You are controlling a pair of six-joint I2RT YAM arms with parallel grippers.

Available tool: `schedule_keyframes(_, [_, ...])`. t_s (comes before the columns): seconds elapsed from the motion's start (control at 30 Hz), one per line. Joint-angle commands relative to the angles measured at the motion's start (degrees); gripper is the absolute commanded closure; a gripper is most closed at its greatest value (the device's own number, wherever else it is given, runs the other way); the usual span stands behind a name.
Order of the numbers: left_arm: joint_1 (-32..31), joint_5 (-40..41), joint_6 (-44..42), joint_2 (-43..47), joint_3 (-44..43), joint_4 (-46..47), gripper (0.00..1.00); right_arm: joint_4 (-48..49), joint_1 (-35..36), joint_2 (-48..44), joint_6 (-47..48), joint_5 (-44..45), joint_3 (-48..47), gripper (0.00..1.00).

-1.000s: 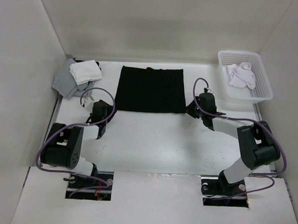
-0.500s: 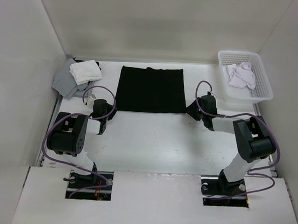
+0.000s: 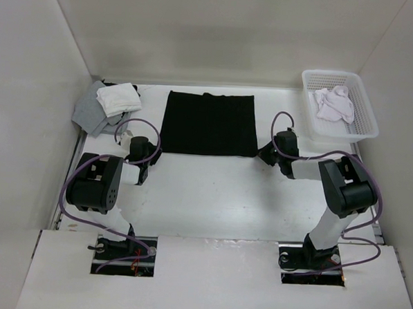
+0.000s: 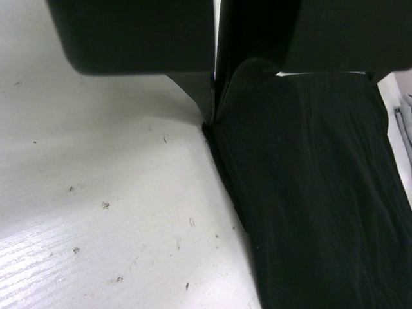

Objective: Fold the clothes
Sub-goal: Fold the tank top

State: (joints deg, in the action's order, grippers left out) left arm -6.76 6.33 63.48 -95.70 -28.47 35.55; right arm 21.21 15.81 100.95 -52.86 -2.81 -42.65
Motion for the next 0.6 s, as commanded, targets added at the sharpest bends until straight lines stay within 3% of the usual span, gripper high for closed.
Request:
schedule_keyframes(0.0, [0.22, 1.14, 0.50, 2.52, -0.19, 3.56, 1.00, 4.18, 0.14, -3.72, -0.40, 0.44, 0.20, 1.00])
schedule_keyframes(0.1, [-0.31, 0.97, -0.37, 10.50, 1.57, 2.51, 1.00, 2.35, 0.84, -11.00, 1.70, 1.75, 2.04, 1.00])
schedule_keyframes(0.23, [-1.53, 0.00, -1.78, 29.37, 3.86, -5.90, 1.00, -6.42, 3.73, -26.80, 5.65, 4.56, 4.68, 1.00])
schedule_keyframes(0.43, [-6.19, 2.10, -7.31, 67.69, -0.87, -35.41, 1.00, -33.38, 15.05, -57.84, 11.99, 16.58, 2.32, 1.00])
schedule_keyframes(0.57, [-8.65, 4.48, -10.22, 78.20, -8.70, -49.60, 1.00, -49.22, 25.42, -68.85, 11.82, 25.46, -5.58, 0.99])
